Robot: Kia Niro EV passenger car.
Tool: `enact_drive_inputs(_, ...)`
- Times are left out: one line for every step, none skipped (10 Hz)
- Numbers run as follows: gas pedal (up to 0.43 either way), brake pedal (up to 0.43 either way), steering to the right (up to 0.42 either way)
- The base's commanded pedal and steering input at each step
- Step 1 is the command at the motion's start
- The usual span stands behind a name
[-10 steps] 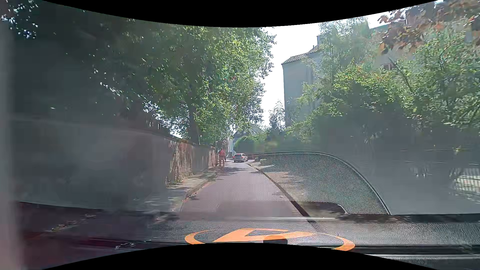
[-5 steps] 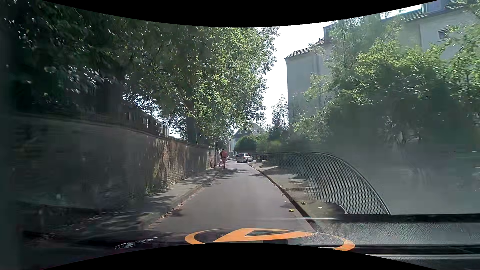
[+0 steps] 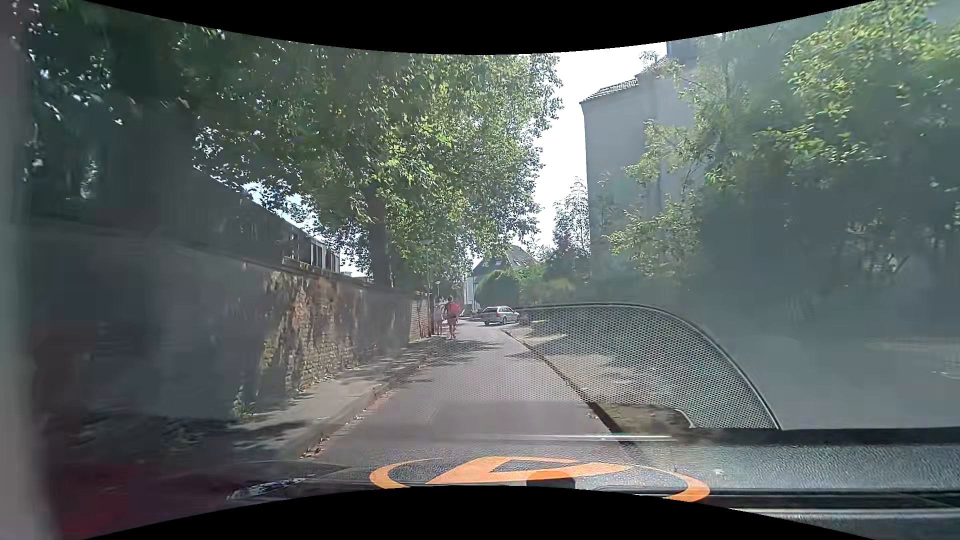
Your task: Follow the waypoints while adhering to traffic rules and regulations
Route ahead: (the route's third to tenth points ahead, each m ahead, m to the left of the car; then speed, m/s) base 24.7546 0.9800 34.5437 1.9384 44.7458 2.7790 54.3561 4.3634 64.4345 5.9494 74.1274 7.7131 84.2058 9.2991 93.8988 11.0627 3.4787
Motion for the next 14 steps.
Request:
enact_drive_inputs(0.059,0.0,-0.034)
enact_drive_inputs(0.059,0.0,-0.03)
enact_drive_inputs(0.059,0.0,-0.024)
enact_drive_inputs(0.059,0.0,-0.022)
enact_drive_inputs(0.059,0.0,-0.021)
enact_drive_inputs(0.059,0.0,-0.018)
enact_drive_inputs(0.059,0.0,-0.011)
enact_drive_inputs(0.059,0.0,-0.002)
enact_drive_inputs(0.059,0.0,-0.002)
enact_drive_inputs(0.059,0.0,-0.002)
enact_drive_inputs(0.059,0.0,-0.006)
enact_drive_inputs(0.059,0.0,-0.013)
enact_drive_inputs(0.059,0.0,-0.016)
enact_drive_inputs(0.059,0.0,-0.019)
